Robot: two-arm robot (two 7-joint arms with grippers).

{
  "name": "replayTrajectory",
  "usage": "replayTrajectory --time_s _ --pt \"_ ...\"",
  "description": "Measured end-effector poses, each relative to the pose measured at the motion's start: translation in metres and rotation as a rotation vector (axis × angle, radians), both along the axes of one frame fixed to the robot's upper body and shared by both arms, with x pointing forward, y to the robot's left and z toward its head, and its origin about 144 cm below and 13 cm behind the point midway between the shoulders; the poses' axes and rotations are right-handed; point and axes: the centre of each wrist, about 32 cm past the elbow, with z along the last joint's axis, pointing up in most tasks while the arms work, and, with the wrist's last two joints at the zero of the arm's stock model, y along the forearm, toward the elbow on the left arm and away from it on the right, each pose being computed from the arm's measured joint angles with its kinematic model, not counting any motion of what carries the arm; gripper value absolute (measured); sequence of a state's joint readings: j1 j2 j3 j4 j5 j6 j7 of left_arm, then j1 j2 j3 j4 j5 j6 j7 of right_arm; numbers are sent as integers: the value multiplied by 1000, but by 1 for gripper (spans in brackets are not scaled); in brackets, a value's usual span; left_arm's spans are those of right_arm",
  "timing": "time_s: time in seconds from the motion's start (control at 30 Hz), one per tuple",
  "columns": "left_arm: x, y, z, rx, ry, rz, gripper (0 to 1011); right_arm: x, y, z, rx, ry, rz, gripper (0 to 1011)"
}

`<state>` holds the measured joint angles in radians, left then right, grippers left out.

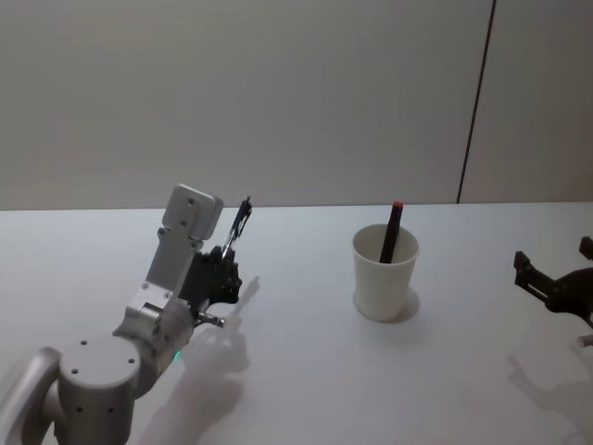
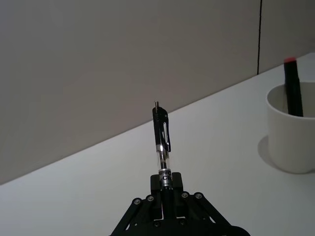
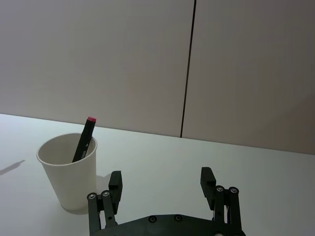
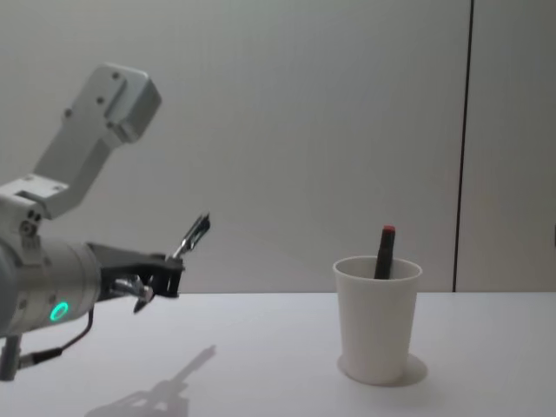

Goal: Place the pen into the pen holder.

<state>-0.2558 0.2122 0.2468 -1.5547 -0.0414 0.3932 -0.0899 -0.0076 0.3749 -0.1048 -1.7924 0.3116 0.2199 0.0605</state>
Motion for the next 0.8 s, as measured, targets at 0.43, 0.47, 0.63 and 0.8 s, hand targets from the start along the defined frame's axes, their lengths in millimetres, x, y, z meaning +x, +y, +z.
replayTrajectory --time_s 0.43,0.47,0.63,0.8 --pt "2 24 -3 -77 -180 -173 140 0 0 0 0 0 0 1001" --pt "3 27 -3 -87 -194 -196 140 0 0 0 0 0 0 1001" --pt "6 34 -3 -117 -236 -260 140 0 0 0 0 0 0 1001" --pt "10 42 -3 -159 -278 -345 140 0 0 0 0 0 0 1001"
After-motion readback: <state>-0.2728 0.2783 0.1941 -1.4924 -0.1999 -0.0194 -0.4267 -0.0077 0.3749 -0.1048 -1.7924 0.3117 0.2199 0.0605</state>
